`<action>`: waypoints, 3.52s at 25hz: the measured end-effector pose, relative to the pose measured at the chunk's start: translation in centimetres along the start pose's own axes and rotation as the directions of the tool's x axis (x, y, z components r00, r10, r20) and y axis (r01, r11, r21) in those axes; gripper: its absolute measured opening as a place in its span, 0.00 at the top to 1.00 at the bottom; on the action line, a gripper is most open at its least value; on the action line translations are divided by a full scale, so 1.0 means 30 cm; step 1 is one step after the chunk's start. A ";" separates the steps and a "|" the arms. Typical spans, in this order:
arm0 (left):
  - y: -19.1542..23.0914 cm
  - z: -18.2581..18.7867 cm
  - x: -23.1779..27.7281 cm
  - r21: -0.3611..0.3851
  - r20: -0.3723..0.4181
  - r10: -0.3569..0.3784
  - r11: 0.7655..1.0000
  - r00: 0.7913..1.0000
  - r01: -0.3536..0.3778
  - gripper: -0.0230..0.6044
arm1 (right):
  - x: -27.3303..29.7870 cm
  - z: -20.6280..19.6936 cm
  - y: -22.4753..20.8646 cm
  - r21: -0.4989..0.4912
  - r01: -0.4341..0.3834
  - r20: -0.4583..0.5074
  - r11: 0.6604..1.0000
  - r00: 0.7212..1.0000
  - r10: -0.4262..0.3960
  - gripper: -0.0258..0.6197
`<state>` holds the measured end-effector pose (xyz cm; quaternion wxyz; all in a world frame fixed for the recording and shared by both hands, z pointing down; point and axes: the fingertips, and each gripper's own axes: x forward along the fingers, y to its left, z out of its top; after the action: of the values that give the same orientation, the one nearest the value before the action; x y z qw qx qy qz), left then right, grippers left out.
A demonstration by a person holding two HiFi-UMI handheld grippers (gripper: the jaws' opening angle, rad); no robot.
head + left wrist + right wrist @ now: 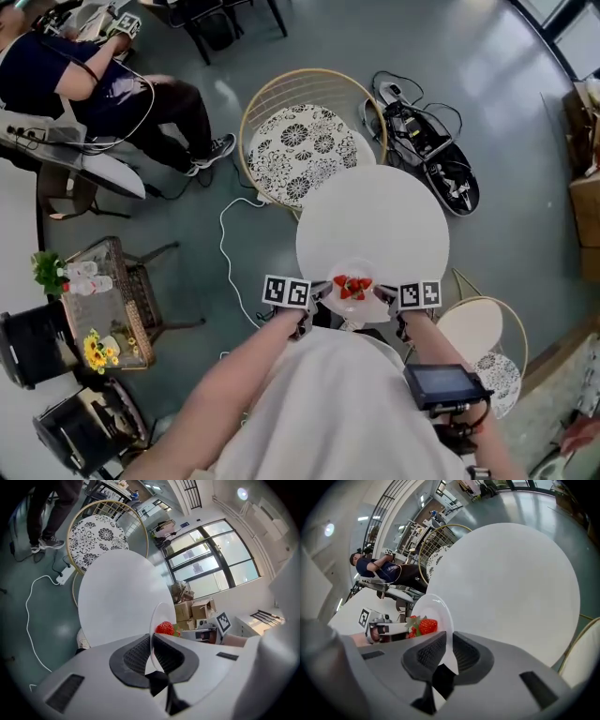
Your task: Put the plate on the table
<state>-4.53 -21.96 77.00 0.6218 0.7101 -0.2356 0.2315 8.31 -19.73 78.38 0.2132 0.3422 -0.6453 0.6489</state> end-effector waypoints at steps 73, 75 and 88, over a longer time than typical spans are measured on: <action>-0.231 -0.469 -0.014 0.526 0.068 -0.032 0.850 0.997 -0.009 0.96 | -0.400 -0.486 -0.197 -0.147 0.161 0.391 0.976 0.916 -0.093 0.95; -0.295 -0.570 -0.012 0.563 0.080 -0.042 0.827 0.996 -0.011 0.96 | -0.438 -0.580 -0.182 -0.165 0.142 0.404 0.976 0.913 -0.065 0.95; -0.499 -1.013 -0.141 0.657 0.094 -0.084 0.754 0.992 0.002 0.96 | -0.561 -0.943 0.029 -0.266 0.042 0.488 0.963 0.867 0.098 0.95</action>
<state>0.40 10.11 66.42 0.3239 0.9004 -0.1594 0.2427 14.26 10.81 67.58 0.0748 0.4560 -0.7650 0.4486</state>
